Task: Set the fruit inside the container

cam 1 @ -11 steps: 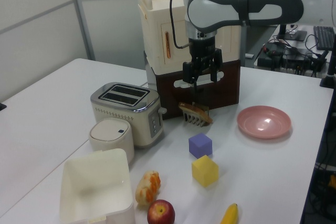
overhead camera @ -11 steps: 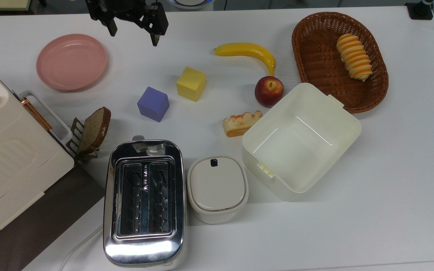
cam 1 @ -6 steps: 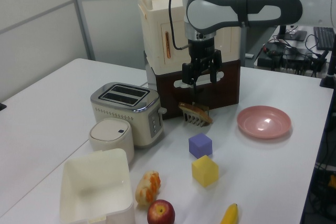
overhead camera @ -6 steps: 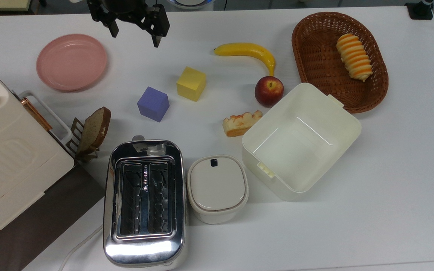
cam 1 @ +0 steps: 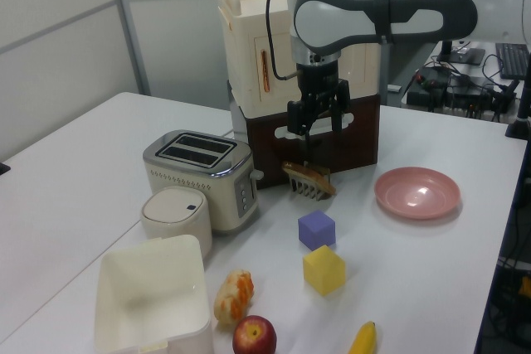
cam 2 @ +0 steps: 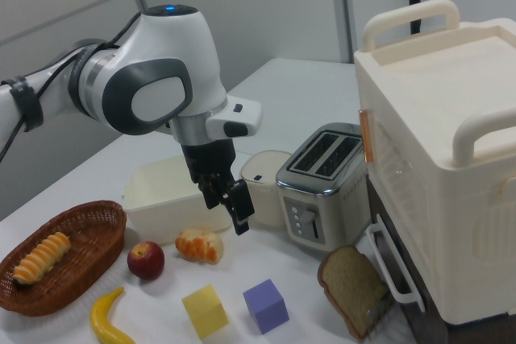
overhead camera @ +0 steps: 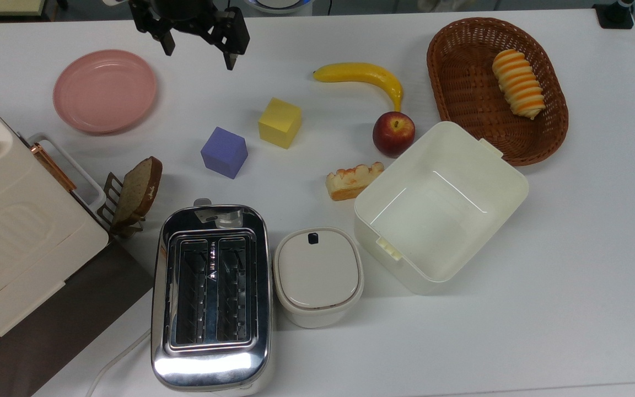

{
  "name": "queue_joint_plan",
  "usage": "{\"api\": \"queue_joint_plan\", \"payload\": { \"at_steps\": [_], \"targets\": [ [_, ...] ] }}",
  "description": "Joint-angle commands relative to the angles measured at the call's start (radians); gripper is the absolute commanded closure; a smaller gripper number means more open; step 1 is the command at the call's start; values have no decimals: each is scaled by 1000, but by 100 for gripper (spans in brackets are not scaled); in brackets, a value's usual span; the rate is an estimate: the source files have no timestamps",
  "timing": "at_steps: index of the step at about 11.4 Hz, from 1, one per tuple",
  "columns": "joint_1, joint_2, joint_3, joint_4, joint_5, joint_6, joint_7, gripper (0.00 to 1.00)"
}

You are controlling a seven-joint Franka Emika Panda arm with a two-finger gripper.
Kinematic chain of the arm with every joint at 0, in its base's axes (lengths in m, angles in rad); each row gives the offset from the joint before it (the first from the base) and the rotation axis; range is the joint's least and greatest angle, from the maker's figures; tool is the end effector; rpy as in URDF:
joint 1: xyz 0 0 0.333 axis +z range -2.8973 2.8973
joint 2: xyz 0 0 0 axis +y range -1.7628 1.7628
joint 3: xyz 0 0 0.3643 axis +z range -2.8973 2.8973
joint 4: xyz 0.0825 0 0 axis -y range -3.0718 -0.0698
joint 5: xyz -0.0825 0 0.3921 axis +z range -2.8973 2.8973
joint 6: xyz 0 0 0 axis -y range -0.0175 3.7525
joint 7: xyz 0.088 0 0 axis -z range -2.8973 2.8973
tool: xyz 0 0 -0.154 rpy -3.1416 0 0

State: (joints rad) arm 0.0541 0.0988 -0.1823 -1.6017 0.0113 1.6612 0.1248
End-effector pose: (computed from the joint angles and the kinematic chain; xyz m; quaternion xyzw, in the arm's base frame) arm 0.5949 -0.0704 0.5621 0.9918 -0.1265 -0.0188 0.0033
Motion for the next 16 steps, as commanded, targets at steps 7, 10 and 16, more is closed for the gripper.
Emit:
{"api": "queue_joint_plan", "payload": {
  "at_steps": [7, 10, 16],
  "targets": [
    [27, 2, 1, -40, -25, 22, 10, 0],
    [36, 4, 1, -43, -34, 26, 12, 0],
    [47, 12, 0, -44, -36, 26, 12, 0]
  ]
}}
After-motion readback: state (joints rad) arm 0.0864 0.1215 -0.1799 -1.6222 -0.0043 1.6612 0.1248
